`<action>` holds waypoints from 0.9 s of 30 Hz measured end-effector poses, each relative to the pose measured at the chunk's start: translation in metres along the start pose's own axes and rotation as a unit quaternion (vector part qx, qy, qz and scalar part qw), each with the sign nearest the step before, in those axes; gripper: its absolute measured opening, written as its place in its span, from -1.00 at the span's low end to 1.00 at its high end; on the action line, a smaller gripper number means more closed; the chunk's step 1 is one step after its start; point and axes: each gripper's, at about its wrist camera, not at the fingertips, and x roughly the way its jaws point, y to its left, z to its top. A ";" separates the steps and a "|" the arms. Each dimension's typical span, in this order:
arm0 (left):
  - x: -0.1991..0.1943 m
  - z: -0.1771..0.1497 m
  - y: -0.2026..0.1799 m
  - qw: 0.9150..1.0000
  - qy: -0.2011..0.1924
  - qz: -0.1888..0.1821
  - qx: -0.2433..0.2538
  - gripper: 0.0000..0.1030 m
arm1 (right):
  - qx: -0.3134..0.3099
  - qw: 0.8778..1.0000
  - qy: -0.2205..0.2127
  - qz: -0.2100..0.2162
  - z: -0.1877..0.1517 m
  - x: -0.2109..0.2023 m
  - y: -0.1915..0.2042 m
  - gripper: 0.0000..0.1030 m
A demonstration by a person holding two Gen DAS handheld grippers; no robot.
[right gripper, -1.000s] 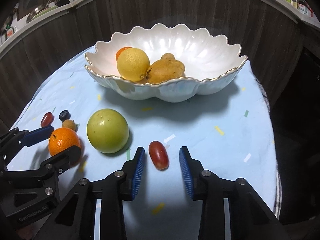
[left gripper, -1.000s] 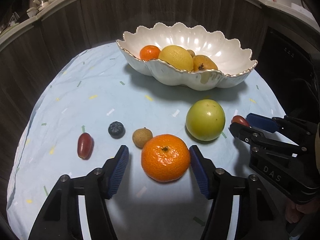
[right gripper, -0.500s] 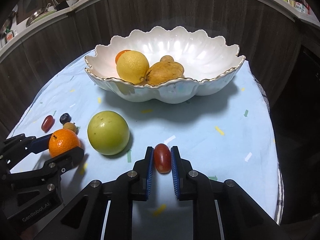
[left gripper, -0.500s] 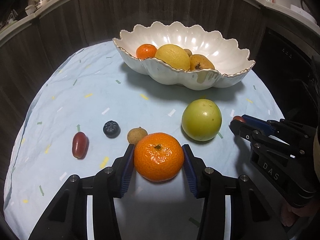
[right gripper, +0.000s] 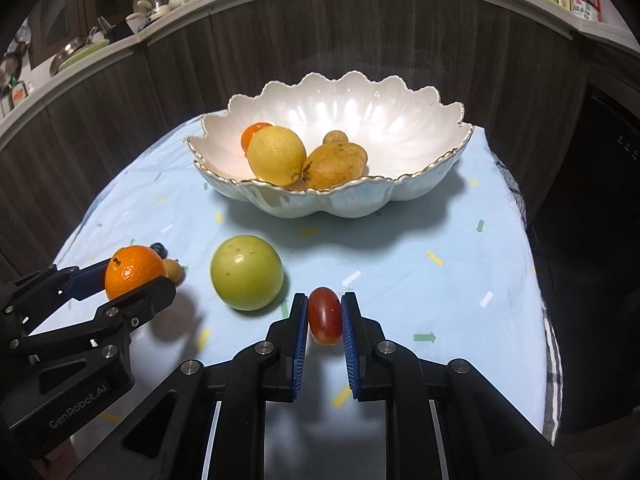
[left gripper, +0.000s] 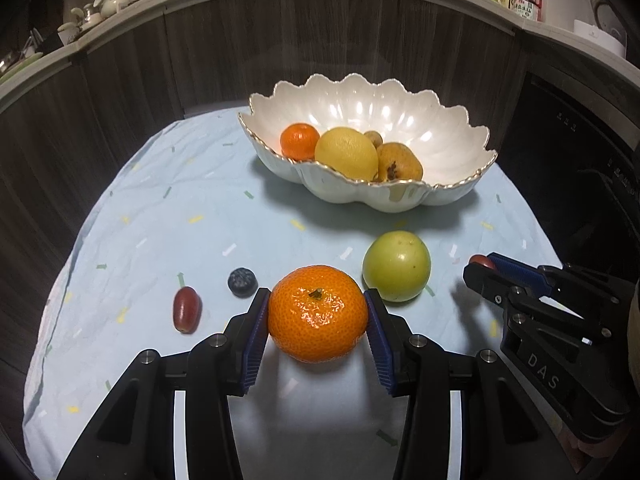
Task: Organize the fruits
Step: 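Lift the tangerine and red jujube and carry both over the bowl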
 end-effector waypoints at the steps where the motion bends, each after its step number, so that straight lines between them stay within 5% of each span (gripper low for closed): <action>1: -0.002 0.000 0.000 1.000 -0.002 0.000 0.000 -0.12 | 0.001 1.000 -0.002 0.000 0.000 -0.003 0.000 -0.65; 27: -0.027 0.044 0.009 0.999 -0.047 -0.007 0.008 -0.12 | -0.006 0.998 -0.053 -0.035 0.038 -0.037 0.003 -0.65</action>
